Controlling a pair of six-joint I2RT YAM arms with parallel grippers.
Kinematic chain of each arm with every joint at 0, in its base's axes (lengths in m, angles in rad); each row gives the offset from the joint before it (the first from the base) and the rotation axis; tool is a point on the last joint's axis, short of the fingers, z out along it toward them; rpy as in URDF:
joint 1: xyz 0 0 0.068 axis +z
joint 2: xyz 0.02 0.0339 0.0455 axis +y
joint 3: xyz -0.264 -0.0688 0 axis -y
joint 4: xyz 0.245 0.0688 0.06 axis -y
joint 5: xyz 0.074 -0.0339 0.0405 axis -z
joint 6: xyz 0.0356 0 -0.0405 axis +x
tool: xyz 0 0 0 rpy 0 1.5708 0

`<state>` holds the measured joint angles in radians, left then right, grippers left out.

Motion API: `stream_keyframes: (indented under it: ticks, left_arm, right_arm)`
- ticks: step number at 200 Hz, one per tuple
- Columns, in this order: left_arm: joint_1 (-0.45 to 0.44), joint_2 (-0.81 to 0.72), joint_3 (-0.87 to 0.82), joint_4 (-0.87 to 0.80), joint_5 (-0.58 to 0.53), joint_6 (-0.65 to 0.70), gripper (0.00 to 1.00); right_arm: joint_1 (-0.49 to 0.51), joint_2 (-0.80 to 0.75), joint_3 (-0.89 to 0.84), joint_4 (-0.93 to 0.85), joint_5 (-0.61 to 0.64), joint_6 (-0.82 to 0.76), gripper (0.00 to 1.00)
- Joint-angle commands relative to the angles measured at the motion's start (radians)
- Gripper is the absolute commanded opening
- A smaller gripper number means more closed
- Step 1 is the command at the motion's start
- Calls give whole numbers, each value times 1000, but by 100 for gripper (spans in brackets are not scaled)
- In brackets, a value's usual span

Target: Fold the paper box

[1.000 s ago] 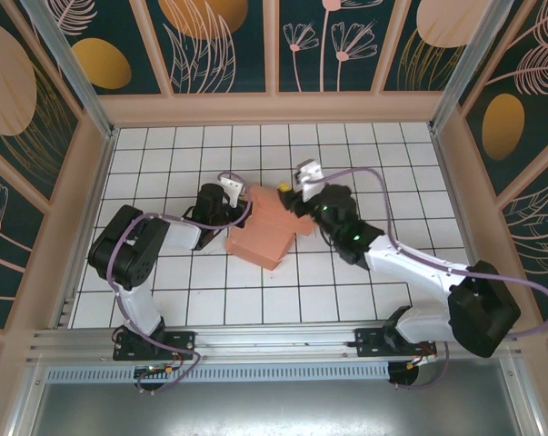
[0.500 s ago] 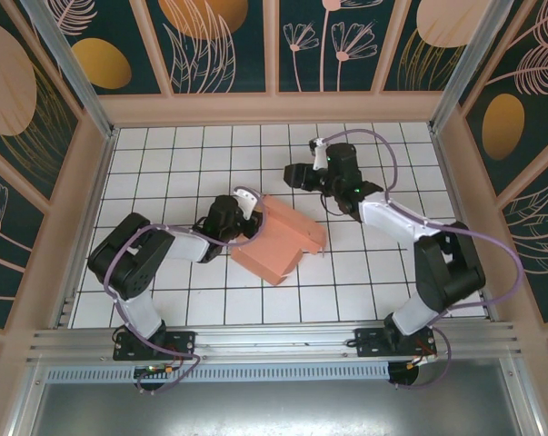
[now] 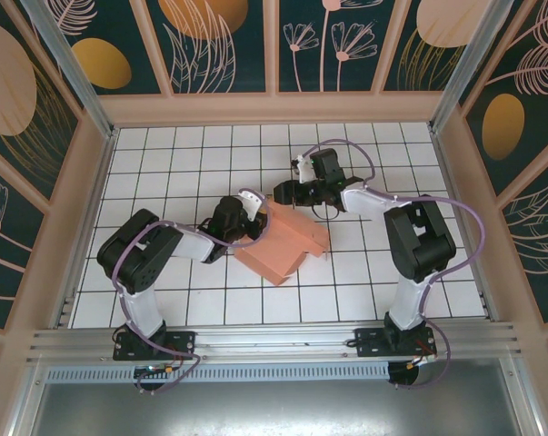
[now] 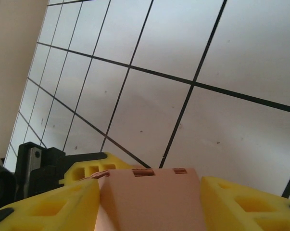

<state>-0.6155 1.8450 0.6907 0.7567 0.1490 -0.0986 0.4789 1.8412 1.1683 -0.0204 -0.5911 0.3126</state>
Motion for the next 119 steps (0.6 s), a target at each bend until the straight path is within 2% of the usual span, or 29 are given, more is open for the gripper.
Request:
stream_keyframes:
  ticks: [1,45,82,119]
  left_arm:
    - [-2,24,17,0,6,-5,10]
    - [-1,25,26,-7,3,5,12]
    - [-1,31,30,-2,4,2,13]
    - [-1,37,32,6,0,-3,15]
  right_arm:
    - [0,25,27,-11,-73,-29,57]
    - [0,60,37,-63,-37,-53,56]
    - [0,60,33,-79,-11,-57,50]
    - [0,53,28,-57,-43,-36,49]
